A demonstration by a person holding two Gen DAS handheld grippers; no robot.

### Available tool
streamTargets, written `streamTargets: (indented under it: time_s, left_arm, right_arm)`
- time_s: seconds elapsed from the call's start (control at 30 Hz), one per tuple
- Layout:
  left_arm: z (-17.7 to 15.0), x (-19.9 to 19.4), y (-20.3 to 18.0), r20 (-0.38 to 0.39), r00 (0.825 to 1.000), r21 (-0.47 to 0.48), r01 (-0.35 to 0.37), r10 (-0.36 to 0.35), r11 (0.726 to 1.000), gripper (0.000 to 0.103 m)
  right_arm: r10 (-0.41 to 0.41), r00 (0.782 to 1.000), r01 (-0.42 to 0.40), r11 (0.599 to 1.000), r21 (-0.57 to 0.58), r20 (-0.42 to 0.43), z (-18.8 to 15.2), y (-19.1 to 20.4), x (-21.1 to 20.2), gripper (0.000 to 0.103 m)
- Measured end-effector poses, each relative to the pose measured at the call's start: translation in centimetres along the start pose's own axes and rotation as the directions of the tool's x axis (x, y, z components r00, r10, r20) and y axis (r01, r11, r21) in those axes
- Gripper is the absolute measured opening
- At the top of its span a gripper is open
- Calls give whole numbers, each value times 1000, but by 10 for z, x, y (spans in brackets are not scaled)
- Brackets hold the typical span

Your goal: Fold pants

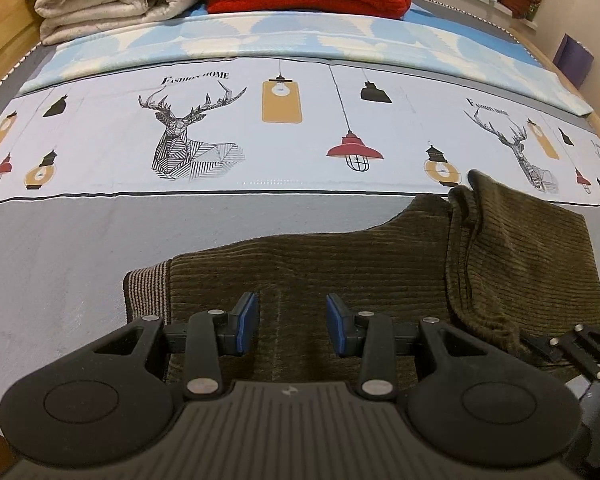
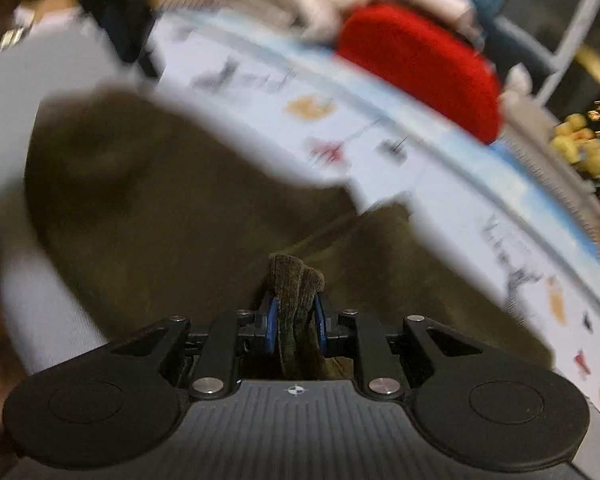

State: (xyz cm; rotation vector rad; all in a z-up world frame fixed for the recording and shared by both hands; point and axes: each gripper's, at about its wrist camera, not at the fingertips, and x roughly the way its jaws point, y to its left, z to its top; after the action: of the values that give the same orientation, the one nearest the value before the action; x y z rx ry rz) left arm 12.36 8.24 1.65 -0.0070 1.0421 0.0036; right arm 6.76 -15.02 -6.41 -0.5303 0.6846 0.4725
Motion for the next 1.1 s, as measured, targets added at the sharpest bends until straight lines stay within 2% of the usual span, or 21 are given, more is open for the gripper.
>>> streamTargets:
  time_s: [0.07, 0.17, 0.27, 0.33, 0.37, 0.43, 0.5, 0.53, 0.57, 0.63, 0.73, 0.9, 0.97, 1.1]
  left_arm:
    - [0, -1, 1, 1, 1000, 2, 3, -3, 1000, 42]
    - [0, -1, 2, 3, 1000, 1, 4, -4, 1000, 42]
    - [1, -1, -1, 5, 1000, 5, 7, -7, 1000, 42]
    - [1, -1, -5, 3, 1000, 11, 9, -9, 1000, 42]
    - [2, 0, -6, 2, 1000, 11, 10, -10, 1000, 42]
    - [2, 1, -10, -1, 1000, 12, 11, -11, 1000, 42]
    - [2, 2, -13, -2, 1000, 17, 12, -12, 1000, 42]
    - [2, 2, -15, -2, 1000, 20, 13, -13, 1000, 42]
    - [3, 3, -16, -4, 1000, 23, 11, -11, 1000, 42]
    - [3, 4, -18, -7, 1000, 25, 6, -6, 1000, 42]
    - [2, 6, -18, -11, 1000, 27, 1, -1, 1000, 42]
    - [0, 9, -15, -24, 1000, 28, -9, 10, 1000, 42]
    - [0, 9, -14, -24, 1000, 27, -10, 11, 1000, 42]
    - [1, 8, -9, -20, 1000, 18, -10, 10, 1000, 42]
  right_arm:
    - [-11, 1000, 10, 1000, -23, -6, 1, 3, 1, 20]
    - [-37, 999, 39, 998, -42, 30, 6, 5, -13, 20]
    - [-8, 996, 21, 987, -157, 88, 2, 26, -30, 20]
    - [15, 998, 0, 972, -237, 64, -8, 35, -29, 21]
    - [32, 999, -26, 967, -252, 16, -13, 35, -24, 25]
    - [78, 995, -92, 966, -242, -68, -23, 32, -15, 24]
    - [112, 993, -117, 967, -227, -35, -23, 26, -27, 24]
    - [136, 991, -134, 969, -206, -8, -21, 21, -35, 27]
    - [150, 989, -144, 974, -173, 22, -18, 16, -42, 34]
    - [128, 989, -121, 989, -86, 76, -13, 2, -49, 47]
    - [99, 994, -98, 995, -17, 56, -12, -8, -39, 48]
    - [154, 988, -154, 987, -41, -3, -8, 6, -11, 48]
    - [173, 985, -174, 983, -58, -24, -7, 13, -3, 53]
    - [146, 987, -155, 975, -162, -68, -8, 32, 10, 55]
